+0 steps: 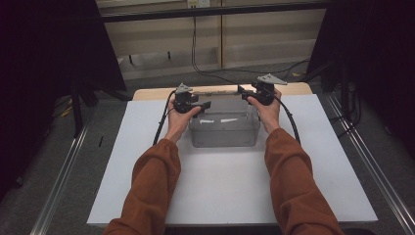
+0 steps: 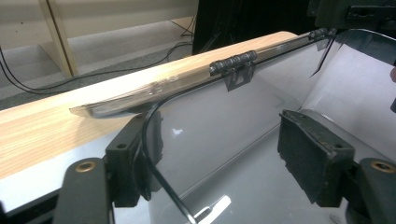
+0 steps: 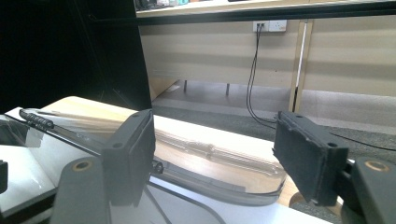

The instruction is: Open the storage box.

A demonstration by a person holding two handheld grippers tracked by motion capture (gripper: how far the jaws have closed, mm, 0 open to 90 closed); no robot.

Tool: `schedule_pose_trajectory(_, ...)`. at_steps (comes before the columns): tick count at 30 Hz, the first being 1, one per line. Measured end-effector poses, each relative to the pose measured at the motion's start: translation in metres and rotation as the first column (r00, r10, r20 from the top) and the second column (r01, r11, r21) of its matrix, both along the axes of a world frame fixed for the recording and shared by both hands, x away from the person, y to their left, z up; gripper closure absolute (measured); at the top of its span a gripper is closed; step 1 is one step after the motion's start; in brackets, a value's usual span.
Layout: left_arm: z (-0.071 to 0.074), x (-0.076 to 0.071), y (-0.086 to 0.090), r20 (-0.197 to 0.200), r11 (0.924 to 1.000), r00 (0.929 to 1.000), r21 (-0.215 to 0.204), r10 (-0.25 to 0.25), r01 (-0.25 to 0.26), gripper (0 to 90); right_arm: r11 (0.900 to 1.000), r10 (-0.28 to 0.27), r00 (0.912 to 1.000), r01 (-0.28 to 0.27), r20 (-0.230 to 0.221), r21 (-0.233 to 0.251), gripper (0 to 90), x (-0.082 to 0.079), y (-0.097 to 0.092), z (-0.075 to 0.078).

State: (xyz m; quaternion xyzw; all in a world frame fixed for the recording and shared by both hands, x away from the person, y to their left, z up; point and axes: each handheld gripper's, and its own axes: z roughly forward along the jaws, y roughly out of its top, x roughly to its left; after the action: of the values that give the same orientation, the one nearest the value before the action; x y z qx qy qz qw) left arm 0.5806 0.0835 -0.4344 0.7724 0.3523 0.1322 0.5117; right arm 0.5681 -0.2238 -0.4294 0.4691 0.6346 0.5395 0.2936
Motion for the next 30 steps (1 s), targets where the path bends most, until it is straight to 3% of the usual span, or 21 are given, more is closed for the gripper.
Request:
schedule_pose_trajectory(4, 0.000, -0.001, 0.000, -0.003, 1.0000, 1.0000, 0.002, -0.002, 0.002, 26.7, 0.9999, 0.008, 1.0000, -0.008, -0.005, -0.009, 28.5, -0.002, -0.001, 0.002)
schedule_pose_trajectory(10, 0.004, -0.004, 0.003, -0.014, 0.9999, 0.9998, -0.003, 0.013, -0.013, 15.9, 0.9997, 0.018, 0.9996, -0.019, -0.021, -0.016, 25.5, -0.004, -0.002, 0.005)
schedule_pose_trajectory(14, 0.007, -0.005, 0.010, -0.010, 0.9986, 0.9990, -0.030, 0.043, -0.044, 9.3, 0.9997, 0.020, 0.9994, -0.020, -0.029, -0.011, 22.4, -0.007, -0.002, 0.007)
schedule_pose_trajectory(21, 0.019, -0.010, 0.008, 0.058, 0.9965, 0.9962, -0.057, 0.065, -0.062, 8.2, 0.9998, 0.009, 0.9991, -0.008, -0.041, 0.021, 13.2, -0.011, -0.004, 0.009)
schedule_pose_trajectory(30, 0.031, -0.020, 0.004, 0.096, 0.9975, 0.9944, -0.059, 0.044, -0.039, 5.6, 0.9998, 0.010, 0.9998, -0.009, -0.017, 0.016, 10.8, -0.022, -0.006, 0.020)
